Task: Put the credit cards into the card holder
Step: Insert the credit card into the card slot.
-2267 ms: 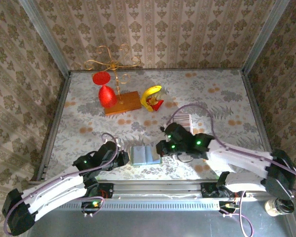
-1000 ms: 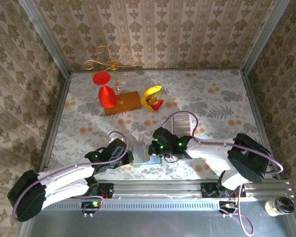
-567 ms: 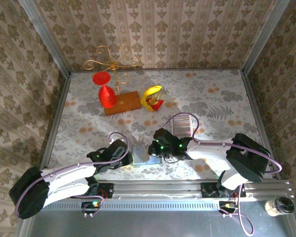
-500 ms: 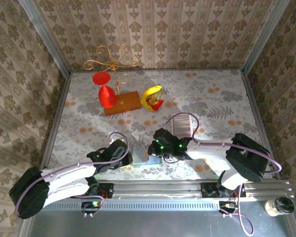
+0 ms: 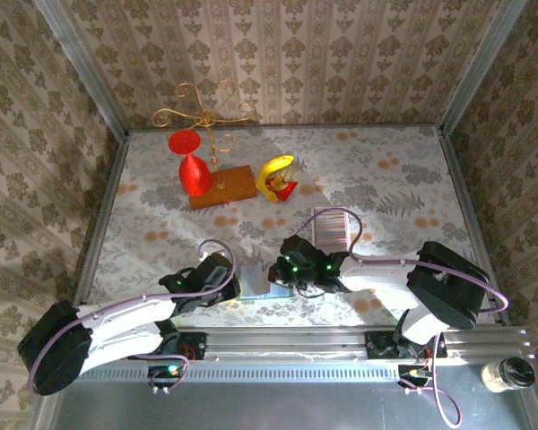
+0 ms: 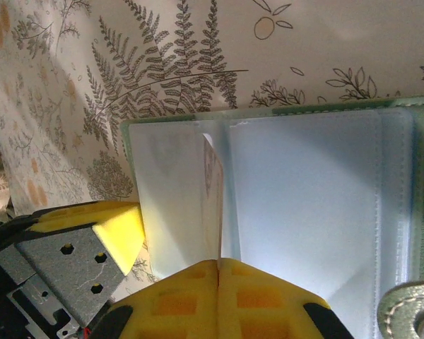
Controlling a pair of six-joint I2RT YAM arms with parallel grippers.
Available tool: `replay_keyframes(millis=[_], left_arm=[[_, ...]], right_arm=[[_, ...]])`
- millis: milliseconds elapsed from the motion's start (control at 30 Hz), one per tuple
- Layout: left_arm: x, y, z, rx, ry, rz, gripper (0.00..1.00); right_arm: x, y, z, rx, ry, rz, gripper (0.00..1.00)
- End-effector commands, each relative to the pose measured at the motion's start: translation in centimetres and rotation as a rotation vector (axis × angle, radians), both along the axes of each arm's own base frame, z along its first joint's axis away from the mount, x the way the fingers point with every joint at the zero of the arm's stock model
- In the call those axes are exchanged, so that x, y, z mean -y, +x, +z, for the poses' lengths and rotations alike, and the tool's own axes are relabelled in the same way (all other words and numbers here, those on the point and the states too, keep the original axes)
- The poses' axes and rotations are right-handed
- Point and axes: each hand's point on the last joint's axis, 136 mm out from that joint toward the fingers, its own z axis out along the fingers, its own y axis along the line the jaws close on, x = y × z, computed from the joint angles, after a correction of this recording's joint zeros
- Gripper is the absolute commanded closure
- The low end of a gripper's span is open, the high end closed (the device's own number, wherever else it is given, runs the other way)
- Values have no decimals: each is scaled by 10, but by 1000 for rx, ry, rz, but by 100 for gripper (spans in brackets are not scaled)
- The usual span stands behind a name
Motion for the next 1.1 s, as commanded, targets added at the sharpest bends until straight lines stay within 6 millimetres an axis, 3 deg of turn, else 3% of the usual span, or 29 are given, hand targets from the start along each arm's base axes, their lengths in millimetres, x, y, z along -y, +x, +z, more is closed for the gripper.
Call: replay_keyframes(millis=[0, 567, 1067], left_arm=[[-3, -5, -10, -16, 35, -27, 90], [0, -8, -13, -29, 44, -41, 93], [-1, -9, -13, -27, 46, -44, 95]], right_arm=[[2, -6, -8, -23, -6, -7, 100], [-5, -7, -13, -23, 2, 32, 100], [-8, -3, -19, -8, -120, 95, 87]])
